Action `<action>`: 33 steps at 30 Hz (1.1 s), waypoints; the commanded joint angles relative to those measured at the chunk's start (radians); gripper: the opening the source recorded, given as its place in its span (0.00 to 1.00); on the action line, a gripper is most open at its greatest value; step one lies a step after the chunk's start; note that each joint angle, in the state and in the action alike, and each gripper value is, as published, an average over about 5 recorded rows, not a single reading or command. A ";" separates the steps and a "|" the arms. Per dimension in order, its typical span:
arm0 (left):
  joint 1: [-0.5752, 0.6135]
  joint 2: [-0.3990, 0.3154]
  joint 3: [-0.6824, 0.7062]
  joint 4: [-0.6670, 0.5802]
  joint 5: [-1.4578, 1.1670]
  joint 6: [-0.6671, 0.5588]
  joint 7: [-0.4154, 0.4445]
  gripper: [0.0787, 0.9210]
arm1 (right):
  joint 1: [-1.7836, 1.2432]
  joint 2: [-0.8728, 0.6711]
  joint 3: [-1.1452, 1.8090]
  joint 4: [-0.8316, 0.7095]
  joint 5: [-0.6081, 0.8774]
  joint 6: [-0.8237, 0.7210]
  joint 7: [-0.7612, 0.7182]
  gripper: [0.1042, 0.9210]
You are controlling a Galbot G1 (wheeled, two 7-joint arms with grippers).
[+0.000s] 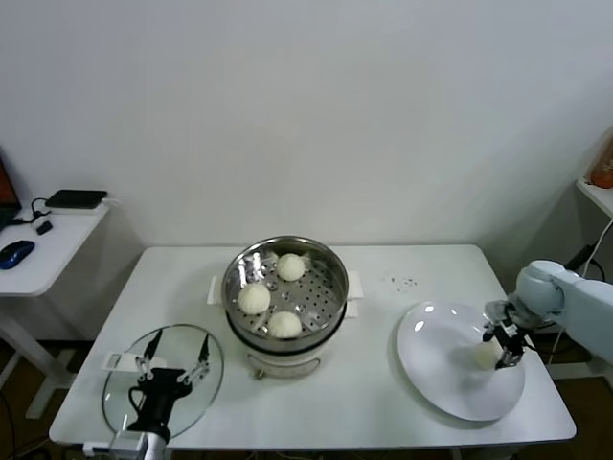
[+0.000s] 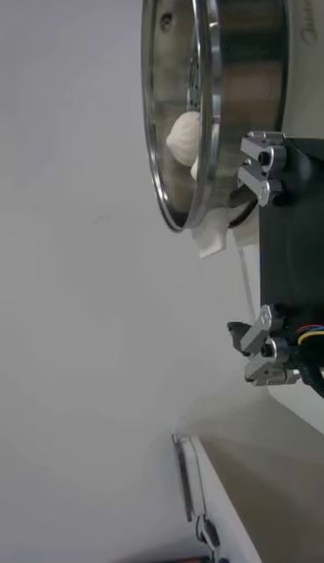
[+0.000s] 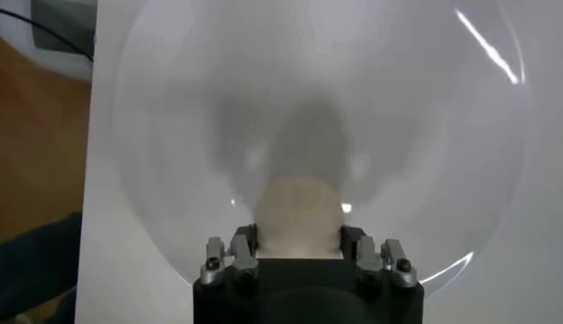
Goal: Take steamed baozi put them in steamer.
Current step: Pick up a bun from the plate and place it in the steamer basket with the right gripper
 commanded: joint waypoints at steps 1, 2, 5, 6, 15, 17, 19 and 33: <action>-0.001 -0.001 -0.001 0.003 -0.002 -0.003 0.000 0.88 | 0.252 0.016 -0.189 0.033 0.219 -0.062 0.004 0.62; -0.002 -0.001 -0.001 0.004 -0.003 -0.004 -0.001 0.88 | 0.288 0.022 -0.216 0.037 0.250 -0.071 0.005 0.62; -0.002 -0.002 0.001 0.004 -0.003 -0.004 -0.002 0.88 | 0.418 0.055 -0.303 0.043 0.357 -0.095 0.013 0.62; -0.003 -0.002 0.002 0.003 -0.003 -0.004 -0.002 0.88 | 0.464 0.069 -0.332 0.043 0.391 -0.101 0.017 0.62; 0.007 0.000 0.005 -0.008 -0.003 -0.010 -0.001 0.88 | 0.731 0.278 -0.479 -0.009 0.682 -0.142 0.037 0.63; 0.009 -0.001 0.007 -0.010 -0.001 -0.012 -0.001 0.88 | 0.749 0.329 -0.484 -0.027 0.719 -0.145 0.038 0.63; 0.011 -0.001 0.006 -0.011 0.000 -0.013 -0.001 0.88 | 0.760 0.382 -0.484 -0.048 0.757 -0.148 0.039 0.63; 0.010 0.017 -0.008 -0.025 -0.002 -0.010 -0.001 0.88 | 0.694 0.752 -0.424 -0.209 0.874 -0.165 0.062 0.64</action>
